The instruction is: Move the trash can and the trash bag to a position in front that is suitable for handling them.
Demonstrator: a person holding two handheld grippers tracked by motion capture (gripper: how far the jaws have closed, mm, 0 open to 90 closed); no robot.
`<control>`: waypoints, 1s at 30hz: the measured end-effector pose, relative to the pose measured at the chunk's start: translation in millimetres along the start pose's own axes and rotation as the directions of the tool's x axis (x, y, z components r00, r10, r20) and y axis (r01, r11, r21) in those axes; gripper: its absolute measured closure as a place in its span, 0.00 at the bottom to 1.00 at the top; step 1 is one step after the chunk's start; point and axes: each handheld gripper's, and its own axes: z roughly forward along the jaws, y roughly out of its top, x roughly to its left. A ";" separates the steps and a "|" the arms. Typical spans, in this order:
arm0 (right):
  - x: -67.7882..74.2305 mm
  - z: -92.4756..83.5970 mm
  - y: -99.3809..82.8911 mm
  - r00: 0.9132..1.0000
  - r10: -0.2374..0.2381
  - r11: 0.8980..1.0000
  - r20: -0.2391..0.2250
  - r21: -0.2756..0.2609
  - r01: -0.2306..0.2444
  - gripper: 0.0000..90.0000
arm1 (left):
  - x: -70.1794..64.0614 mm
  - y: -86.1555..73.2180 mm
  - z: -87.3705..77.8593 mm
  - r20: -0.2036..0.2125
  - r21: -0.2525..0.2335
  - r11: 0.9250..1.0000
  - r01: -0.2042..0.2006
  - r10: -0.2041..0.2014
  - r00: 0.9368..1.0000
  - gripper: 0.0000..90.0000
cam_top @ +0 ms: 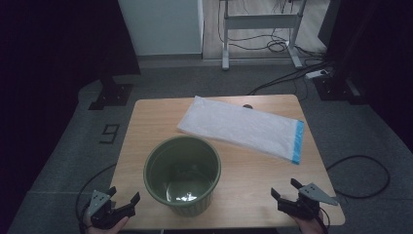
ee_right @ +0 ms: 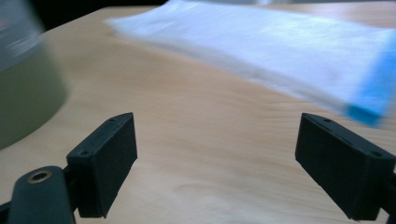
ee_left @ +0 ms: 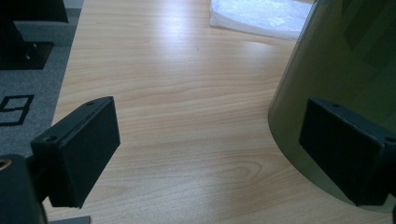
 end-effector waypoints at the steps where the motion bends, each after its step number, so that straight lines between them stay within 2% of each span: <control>1: 0.0 0.0 0.0 1.000 0.000 1.000 0.000 0.000 0.000 0.14 | 0.0 0.0 0.0 0.000 0.000 1.000 0.000 0.000 1.000 0.06; 4: -4.7 1.7 0.3 1.000 0.003 1.000 0.031 -0.011 -0.003 0.14 | -1.7 0.3 0.5 0.011 -0.015 1.000 -0.009 0.009 1.000 0.06; 9: -5.4 4.8 -0.5 0.999 -0.013 1.000 0.036 -0.002 0.013 0.14 | -5.2 -1.1 0.9 0.043 -0.002 0.999 -0.034 0.034 0.999 0.04; 12: -8.2 2.5 0.8 0.999 -0.005 1.000 0.038 -0.012 0.006 0.14 | -9.9 -6.2 -9.1 0.083 -0.017 0.999 -0.048 0.049 0.995 0.04; 14: -9.0 1.6 1.5 0.999 0.002 1.000 0.035 -0.018 -0.002 0.14 | -10.9 -7.1 -12.6 0.091 -0.025 0.998 -0.050 0.052 0.994 0.04; 17: -10.1 2.6 2.9 0.999 0.019 1.000 0.027 -0.025 -0.018 0.14 | -14.0 -5.8 -23.2 0.138 -0.059 0.996 -0.060 0.068 0.988 0.04; 19: -10.1 5.9 4.2 1.000 0.020 0.999 0.021 -0.026 -0.020 0.14 | -17.1 -4.4 -28.5 0.187 -0.082 0.994 -0.078 0.092 0.978 0.05; 21: -9.4 9.0 6.0 1.000 0.022 0.999 0.008 -0.026 -0.021 0.14 | -21.3 -4.1 -30.3 0.241 -0.094 0.991 -0.091 0.111 0.964 0.06; 23: -7.5 11.3 8.0 1.000 0.017 1.000 -0.006 -0.026 -0.017 0.14 | -25.9 -4.5 -28.5 0.301 -0.096 0.990 -0.100 0.125 0.946 0.06; 24: -4.8 12.1 9.3 1.000 0.002 1.000 -0.017 -0.030 -0.003 0.14 | -32.3 -4.6 -23.9 0.337 -0.090 0.987 -0.132 0.155 0.928 0.06; 25: -4.8 12.1 9.3 1.000 0.002 1.000 -0.017 -0.030 -0.003 0.14 | -32.3 -4.6 -23.9 0.337 -0.090 0.987 -0.132 0.155 0.928 0.06; 26: -3.6 12.3 9.3 1.000 -0.004 1.000 -0.022 -0.031 0.003 0.14 | -35.7 -4.1 -20.9 0.351 -0.086 0.985 -0.151 0.172 0.920 0.06; 27: -2.7 12.2 8.9 1.000 -0.009 1.000 -0.026 -0.028 0.008 0.14 | -38.8 -3.2 -17.7 0.358 -0.081 0.982 -0.168 0.186 0.915 0.06; 28: -1.9 11.8 7.8 0.999 -0.016 1.000 -0.032 -0.025 0.015 0.14 | -44.0 -1.2 -11.0 0.386 -0.079 0.979 -0.186 0.202 0.900 0.06; 29: -1.9 11.8 7.8 0.999 -0.016 1.000 -0.032 -0.025 0.015 0.14 | -44.0 -1.2 -11.0 0.386 -0.079 0.979 -0.186 0.202 0.900 0.06; 30: -1.1 11.0 7.3 0.999 -0.027 0.999 -0.045 -0.021 0.026 0.14 | -46.2 -0.4 -7.9 0.388 -0.072 0.977 -0.202 0.214 0.896 0.06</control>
